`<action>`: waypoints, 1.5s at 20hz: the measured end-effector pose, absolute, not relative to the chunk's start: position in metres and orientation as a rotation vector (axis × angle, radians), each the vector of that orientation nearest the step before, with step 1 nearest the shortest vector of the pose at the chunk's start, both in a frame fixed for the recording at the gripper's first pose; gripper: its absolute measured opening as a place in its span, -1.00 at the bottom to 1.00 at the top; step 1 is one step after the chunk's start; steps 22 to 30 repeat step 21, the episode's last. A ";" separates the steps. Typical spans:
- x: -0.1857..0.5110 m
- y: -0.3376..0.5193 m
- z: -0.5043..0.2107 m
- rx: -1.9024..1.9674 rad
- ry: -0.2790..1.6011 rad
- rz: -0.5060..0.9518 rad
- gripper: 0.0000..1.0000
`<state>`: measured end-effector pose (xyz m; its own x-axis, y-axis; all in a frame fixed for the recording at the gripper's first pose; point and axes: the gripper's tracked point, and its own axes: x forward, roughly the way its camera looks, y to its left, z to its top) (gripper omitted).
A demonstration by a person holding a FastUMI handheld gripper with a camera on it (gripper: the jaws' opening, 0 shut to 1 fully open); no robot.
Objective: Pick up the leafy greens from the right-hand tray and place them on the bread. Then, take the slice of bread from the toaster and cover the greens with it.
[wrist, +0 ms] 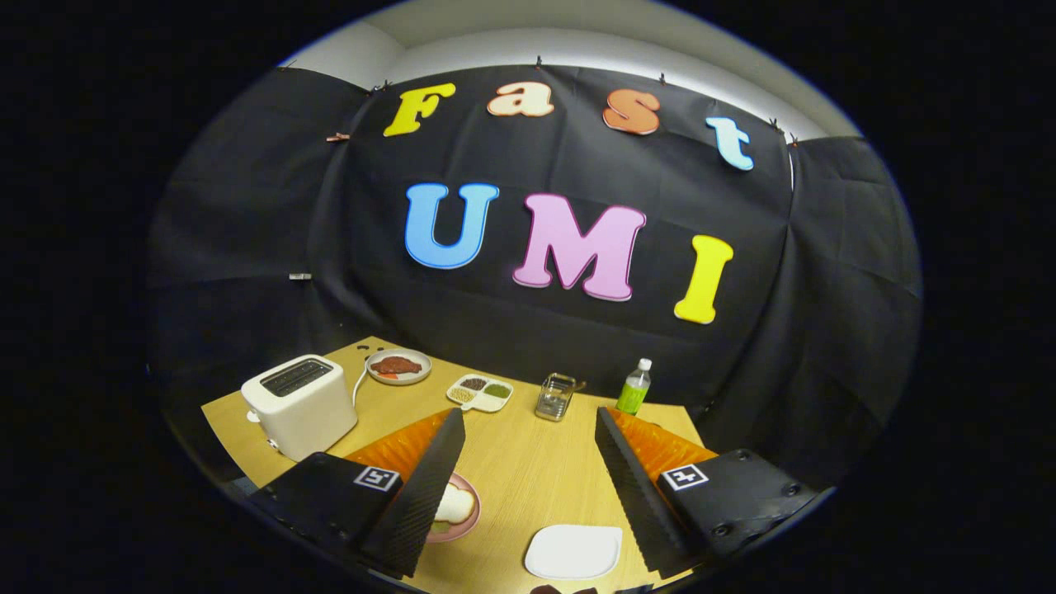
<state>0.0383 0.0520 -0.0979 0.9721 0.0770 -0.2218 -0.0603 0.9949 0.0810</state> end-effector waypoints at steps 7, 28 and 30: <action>-0.002 0.052 -0.005 0.052 0.076 0.080 0.97; -0.015 0.055 -0.009 0.052 0.103 0.061 0.97; -0.015 0.055 -0.009 0.052 0.103 0.061 0.97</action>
